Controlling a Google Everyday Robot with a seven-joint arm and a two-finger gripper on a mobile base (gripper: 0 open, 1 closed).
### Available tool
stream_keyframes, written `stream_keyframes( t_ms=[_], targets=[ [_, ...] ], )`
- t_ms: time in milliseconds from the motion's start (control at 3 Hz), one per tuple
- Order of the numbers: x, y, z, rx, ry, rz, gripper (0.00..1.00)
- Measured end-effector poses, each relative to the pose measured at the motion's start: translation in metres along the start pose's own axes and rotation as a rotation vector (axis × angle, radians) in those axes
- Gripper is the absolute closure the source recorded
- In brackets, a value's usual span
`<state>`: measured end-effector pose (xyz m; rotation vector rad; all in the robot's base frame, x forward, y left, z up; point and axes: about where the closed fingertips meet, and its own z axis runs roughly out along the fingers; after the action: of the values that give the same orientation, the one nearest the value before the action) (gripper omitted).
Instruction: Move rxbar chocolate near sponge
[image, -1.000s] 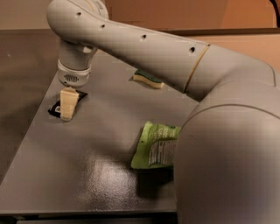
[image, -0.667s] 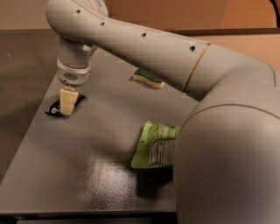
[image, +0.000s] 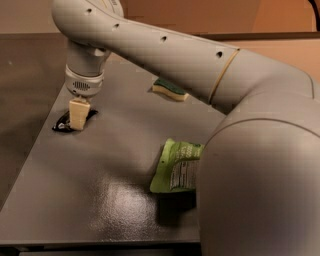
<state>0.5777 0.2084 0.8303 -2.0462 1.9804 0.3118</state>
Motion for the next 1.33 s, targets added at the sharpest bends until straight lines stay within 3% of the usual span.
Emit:
stream_keyframes(
  t_ms=[667, 1333],
  targets=[
    [0.013, -0.032, -0.069, 0.057, -0.077, 0.061, 1.00],
    [0.043, -0.079, -0.122, 0.138, -0.100, 0.133, 1.00]
  ],
)
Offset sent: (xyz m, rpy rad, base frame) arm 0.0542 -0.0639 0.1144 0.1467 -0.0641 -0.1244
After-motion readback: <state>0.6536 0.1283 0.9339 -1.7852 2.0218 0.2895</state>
